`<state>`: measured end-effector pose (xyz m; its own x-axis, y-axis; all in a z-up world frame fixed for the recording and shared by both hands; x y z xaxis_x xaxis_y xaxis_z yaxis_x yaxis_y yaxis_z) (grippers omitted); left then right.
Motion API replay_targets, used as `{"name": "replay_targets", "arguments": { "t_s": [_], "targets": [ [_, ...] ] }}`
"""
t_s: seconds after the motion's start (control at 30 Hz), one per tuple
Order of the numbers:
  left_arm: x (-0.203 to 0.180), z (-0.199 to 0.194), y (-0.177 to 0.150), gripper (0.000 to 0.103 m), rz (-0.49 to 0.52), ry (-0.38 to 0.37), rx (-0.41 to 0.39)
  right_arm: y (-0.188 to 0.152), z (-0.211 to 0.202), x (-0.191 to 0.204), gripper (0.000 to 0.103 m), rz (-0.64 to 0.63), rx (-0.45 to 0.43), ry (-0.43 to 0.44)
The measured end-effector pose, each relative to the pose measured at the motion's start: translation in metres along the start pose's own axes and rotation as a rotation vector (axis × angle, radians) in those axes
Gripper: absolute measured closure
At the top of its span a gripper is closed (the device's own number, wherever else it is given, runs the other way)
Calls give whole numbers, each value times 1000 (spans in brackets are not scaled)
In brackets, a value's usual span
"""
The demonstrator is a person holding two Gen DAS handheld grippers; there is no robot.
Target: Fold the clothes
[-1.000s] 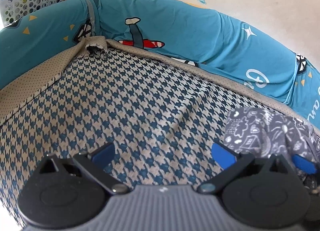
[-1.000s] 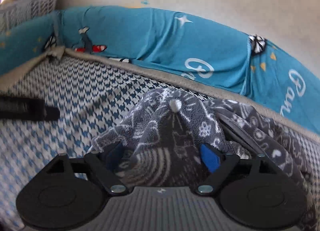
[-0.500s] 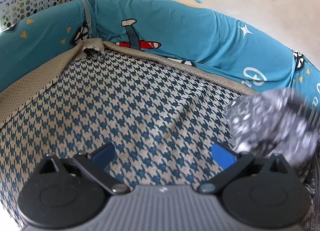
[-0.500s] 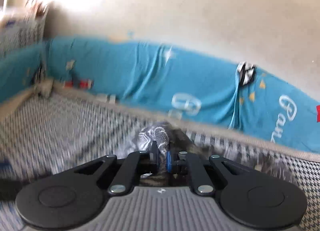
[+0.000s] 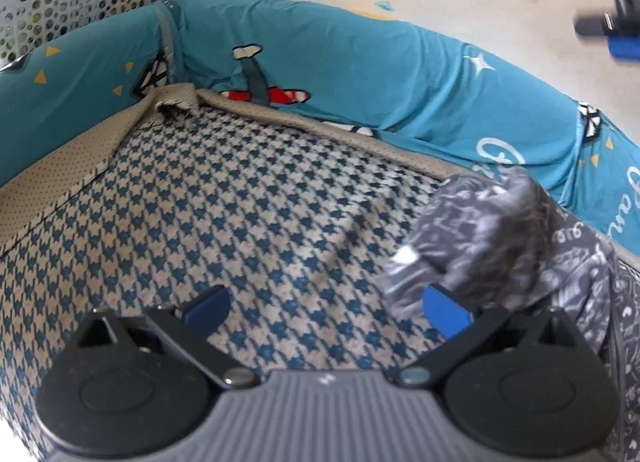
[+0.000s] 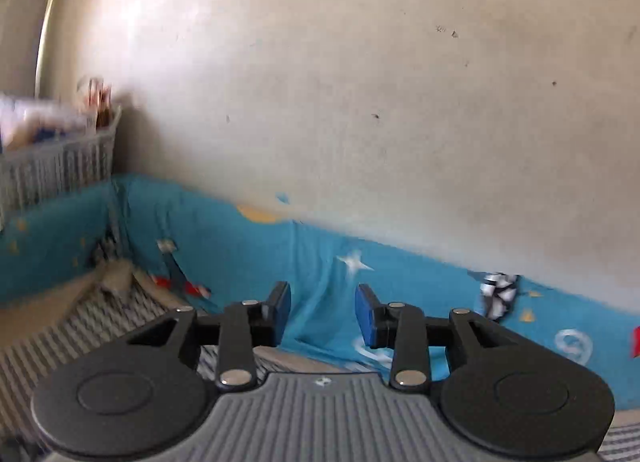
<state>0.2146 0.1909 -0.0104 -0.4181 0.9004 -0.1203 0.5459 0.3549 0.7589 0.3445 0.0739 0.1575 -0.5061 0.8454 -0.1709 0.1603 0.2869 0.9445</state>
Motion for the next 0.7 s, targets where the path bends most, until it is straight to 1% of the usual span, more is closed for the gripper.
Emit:
{"name": "replay_targets", "arguments": {
  "t_s": [0.13,0.27,0.4,0.43,0.47,0.53,0.63,0.7],
  "targets": [
    [-25,-1,-1,0,45,-50,-34,-39,-17,-34,69,16,53,-39],
    [-59,-1,-3,0,118,-100,-80,-78,-36,-82,68,86,111,-102],
    [-90,-13,7,0,174,-165,-191,-122,-57,-141,64,195,156,-206],
    [-97,-15,9,0,197,-171,-221,-133,-59,-154,62,227,170,-230],
    [-105,-13,10,0,217,-177,-231,-144,-60,-166,62,258,184,-253],
    [-120,-7,10,0,254,-195,-236,-165,-62,-189,61,321,210,-295],
    [-143,8,1,0,294,-237,-192,-186,-60,-207,54,414,236,-329],
    [-155,17,-8,0,319,-253,-166,-198,-54,-213,51,462,266,-332]
  ]
}}
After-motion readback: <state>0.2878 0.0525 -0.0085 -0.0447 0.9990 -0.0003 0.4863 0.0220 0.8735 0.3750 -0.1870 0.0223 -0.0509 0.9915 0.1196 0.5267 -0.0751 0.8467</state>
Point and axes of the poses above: each gripper's, at about its wrist camera, not at the fingertips, and z roughly the way its jaws point, x to its left, y to its top, the point moved 5 cm from there along z, roughly the way its jaws point, and after that the axes turned 7 degrees about -x, right-handed, at the moved point
